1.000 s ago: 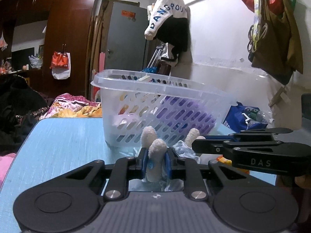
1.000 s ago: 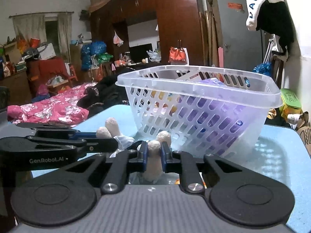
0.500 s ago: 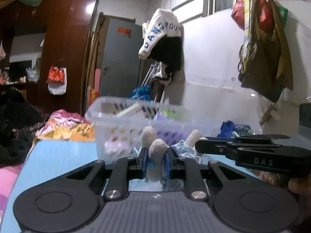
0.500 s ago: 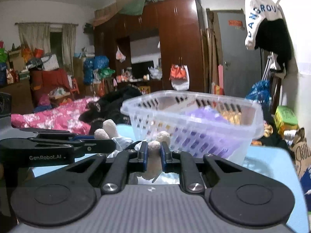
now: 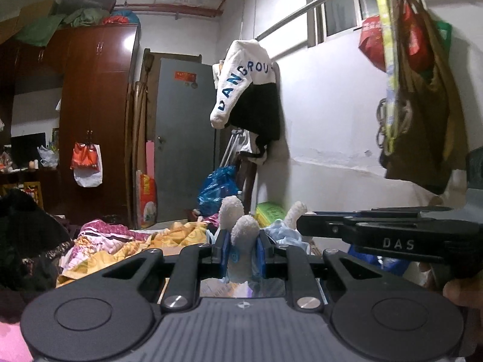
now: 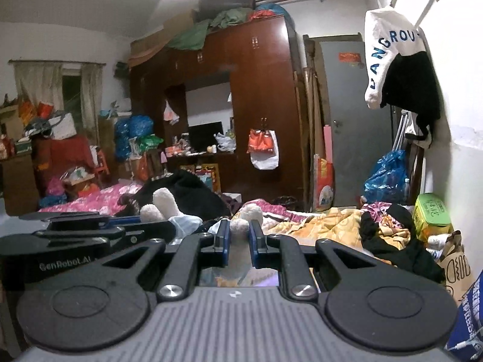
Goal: Organize objects
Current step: 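Carry the white gloves over the basket and lower them in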
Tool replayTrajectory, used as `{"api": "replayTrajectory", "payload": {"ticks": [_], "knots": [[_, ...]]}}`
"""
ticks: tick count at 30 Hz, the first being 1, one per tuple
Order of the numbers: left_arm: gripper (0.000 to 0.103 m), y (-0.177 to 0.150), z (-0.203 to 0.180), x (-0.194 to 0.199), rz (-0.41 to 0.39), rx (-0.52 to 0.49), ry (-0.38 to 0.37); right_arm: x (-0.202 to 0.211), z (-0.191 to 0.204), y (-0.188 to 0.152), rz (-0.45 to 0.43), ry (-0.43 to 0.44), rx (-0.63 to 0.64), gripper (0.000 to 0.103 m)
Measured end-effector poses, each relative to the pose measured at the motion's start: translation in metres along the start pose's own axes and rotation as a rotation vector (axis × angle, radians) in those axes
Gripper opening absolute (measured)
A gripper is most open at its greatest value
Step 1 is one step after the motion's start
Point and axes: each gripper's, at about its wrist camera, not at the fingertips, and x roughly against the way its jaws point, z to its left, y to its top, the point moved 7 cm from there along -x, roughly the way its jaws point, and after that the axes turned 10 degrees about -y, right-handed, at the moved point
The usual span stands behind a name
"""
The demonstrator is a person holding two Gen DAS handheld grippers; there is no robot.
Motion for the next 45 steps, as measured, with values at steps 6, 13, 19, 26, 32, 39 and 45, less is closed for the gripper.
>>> {"api": "replayTrajectory", "payload": {"ticks": [6, 13, 19, 26, 32, 39, 45], "knots": [[0.022, 0.0, 0.025, -0.032, 0.057, -0.039, 0.031, -0.037, 0.004, -0.011, 0.049, -0.033, 0.024, 0.015], [0.022, -0.011, 0.048, -0.049, 0.074, -0.047, 0.046, -0.062, 0.01, -0.025, 0.068, -0.045, 0.03, 0.015], [0.022, -0.019, 0.06, -0.06, 0.082, -0.049, 0.079, -0.07, 0.013, -0.028, 0.08, -0.047, 0.039, 0.015], [0.022, -0.032, 0.059, -0.07, 0.118, -0.092, 0.095, -0.076, 0.019, -0.04, 0.124, -0.054, 0.065, 0.015], [0.03, -0.045, 0.064, -0.071, 0.132, -0.07, 0.088, -0.077, 0.011, -0.048, 0.162, -0.033, 0.028, 0.019], [0.078, -0.044, 0.075, -0.061, 0.097, -0.082, 0.147, -0.073, -0.005, -0.047, 0.151, -0.142, 0.012, 0.077], [0.083, -0.044, 0.075, -0.053, 0.088, -0.063, 0.14, -0.064, -0.017, -0.039, 0.116, -0.153, -0.021, 0.103]]}}
